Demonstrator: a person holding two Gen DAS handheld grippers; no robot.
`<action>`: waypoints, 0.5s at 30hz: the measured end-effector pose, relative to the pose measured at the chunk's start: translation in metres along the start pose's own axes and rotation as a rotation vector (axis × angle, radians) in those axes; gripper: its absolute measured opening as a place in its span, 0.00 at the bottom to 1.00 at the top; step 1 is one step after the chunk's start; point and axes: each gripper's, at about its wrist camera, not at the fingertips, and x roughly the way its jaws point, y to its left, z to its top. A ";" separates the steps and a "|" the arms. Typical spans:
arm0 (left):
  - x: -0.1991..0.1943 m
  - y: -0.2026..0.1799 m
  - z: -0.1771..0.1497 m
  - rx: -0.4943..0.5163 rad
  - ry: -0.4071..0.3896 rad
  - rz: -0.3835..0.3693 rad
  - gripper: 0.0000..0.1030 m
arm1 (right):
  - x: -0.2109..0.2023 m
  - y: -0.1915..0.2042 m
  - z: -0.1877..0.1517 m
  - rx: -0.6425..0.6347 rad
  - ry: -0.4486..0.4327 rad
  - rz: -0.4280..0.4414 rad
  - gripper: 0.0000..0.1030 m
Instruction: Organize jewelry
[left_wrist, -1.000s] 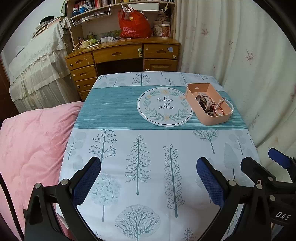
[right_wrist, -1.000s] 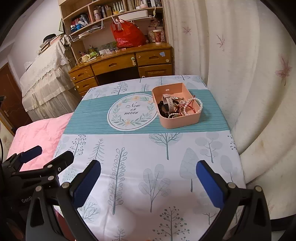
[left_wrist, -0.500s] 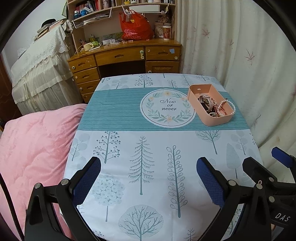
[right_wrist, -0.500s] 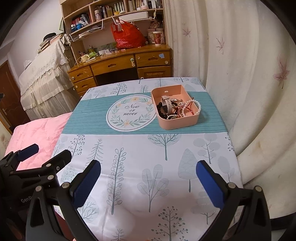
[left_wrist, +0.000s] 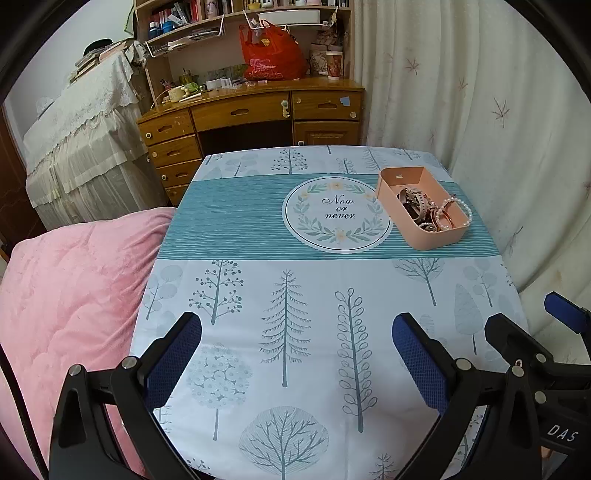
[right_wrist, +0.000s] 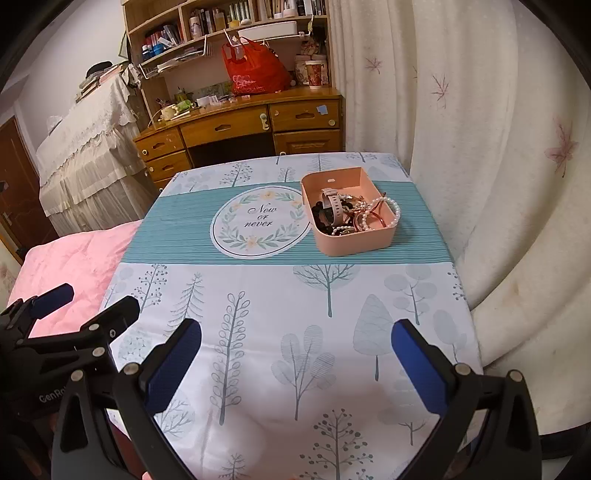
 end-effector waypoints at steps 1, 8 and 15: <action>0.000 0.000 0.000 0.000 -0.001 -0.002 0.99 | 0.000 0.000 0.000 -0.001 0.000 -0.001 1.00; 0.000 -0.001 0.000 -0.001 -0.002 0.000 0.99 | 0.000 0.000 0.000 -0.001 -0.001 0.000 1.00; -0.001 -0.001 0.000 0.000 -0.002 0.001 0.99 | 0.000 0.000 0.000 -0.002 -0.003 -0.002 1.00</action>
